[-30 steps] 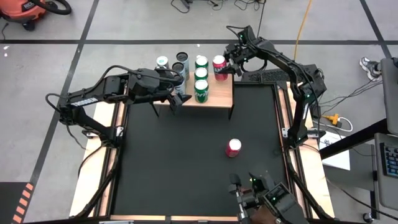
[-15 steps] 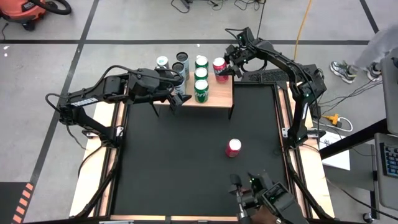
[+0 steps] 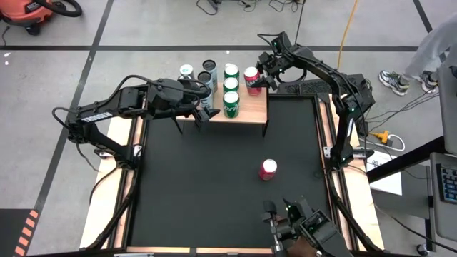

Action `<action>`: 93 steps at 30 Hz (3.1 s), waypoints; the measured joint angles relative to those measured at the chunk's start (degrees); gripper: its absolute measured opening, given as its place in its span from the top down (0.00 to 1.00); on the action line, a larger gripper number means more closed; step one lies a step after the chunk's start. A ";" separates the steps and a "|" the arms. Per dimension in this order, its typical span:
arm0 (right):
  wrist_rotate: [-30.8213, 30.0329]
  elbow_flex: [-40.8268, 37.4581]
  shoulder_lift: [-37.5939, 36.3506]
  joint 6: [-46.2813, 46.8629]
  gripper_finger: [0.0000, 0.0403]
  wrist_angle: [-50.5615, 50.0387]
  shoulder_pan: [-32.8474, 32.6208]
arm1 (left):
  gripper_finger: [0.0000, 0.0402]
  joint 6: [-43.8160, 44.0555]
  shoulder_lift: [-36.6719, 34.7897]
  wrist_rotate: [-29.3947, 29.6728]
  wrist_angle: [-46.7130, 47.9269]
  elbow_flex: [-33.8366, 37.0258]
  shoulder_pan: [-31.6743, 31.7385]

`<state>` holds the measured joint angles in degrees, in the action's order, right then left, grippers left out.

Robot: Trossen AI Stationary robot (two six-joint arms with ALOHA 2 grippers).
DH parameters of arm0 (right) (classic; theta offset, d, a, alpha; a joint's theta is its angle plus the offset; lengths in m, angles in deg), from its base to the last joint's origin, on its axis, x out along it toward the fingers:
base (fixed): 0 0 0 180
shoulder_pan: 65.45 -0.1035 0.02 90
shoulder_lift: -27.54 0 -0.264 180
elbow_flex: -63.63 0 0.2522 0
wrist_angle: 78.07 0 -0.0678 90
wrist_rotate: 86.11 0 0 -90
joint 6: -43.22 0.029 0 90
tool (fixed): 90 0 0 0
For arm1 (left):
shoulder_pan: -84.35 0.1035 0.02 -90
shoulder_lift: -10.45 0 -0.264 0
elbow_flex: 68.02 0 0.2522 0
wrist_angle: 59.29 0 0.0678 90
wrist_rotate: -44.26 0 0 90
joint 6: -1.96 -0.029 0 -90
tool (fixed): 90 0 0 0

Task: Place canned beverage on shelf
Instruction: Put the top left orange soda can on the shelf, then put the top orange soda can on the shelf

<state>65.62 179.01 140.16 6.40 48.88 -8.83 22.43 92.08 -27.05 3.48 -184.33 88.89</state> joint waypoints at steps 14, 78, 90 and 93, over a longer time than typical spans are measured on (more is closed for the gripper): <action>-1.72 0.00 0.00 -3.40 0.26 1.51 -0.09 | 0.12 0.07 -0.02 -0.23 0.00 0.00 0.00; -4.96 -0.07 -3.82 2.45 0.11 1.33 -0.04 | 0.12 0.15 -0.04 -0.27 0.36 -0.02 0.02; -4.96 0.00 -5.99 7.48 0.11 8.53 -0.01 | 0.12 0.20 -0.04 -0.27 0.61 -0.02 0.00; -4.96 -0.02 -6.57 9.91 0.11 10.47 0.02 | 0.12 0.19 -0.04 -0.27 0.61 -0.02 0.00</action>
<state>60.66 178.99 133.59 16.31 59.35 -8.81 22.62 92.03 -27.32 4.09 -184.35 88.89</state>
